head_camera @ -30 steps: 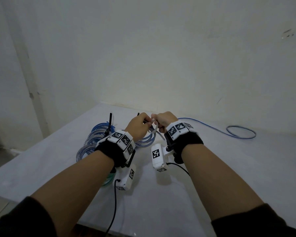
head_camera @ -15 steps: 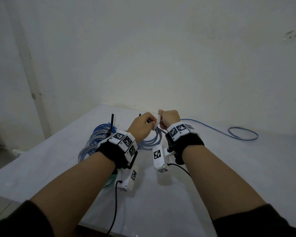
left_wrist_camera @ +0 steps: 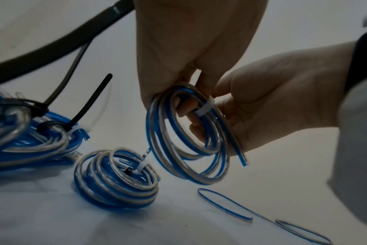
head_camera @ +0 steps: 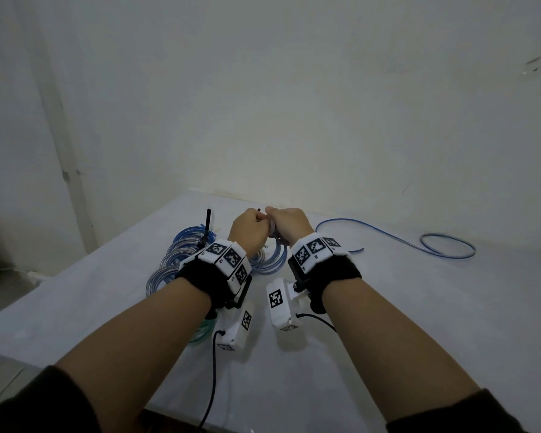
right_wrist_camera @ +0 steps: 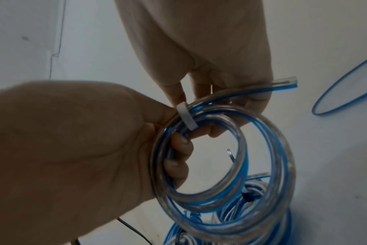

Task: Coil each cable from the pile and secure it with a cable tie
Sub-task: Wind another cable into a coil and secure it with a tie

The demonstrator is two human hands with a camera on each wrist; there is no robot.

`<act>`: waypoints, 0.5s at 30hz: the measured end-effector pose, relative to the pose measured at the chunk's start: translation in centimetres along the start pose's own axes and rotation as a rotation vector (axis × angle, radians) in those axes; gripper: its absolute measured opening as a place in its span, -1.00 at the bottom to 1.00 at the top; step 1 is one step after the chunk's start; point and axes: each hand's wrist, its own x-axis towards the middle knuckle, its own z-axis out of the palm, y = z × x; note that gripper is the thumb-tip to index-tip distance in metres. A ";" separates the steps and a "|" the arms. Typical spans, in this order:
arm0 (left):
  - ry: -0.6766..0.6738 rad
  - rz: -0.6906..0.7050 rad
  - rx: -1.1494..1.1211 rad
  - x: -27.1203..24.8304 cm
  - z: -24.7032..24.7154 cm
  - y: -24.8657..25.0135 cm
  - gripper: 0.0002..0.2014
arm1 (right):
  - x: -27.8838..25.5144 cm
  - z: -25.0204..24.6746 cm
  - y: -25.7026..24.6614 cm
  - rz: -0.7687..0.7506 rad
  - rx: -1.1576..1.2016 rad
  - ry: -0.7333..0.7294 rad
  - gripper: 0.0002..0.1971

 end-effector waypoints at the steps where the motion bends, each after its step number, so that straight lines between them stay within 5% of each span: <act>1: -0.008 0.006 0.002 0.1 -0.1 -0.1 -0.92 | 0.2 0.0 0.0 0.009 0.008 0.005 -0.63; 15: -0.024 0.138 0.008 0.0 0.0 0.2 -0.89 | 0.3 -1.0 -0.8 -0.028 0.016 0.112 -0.60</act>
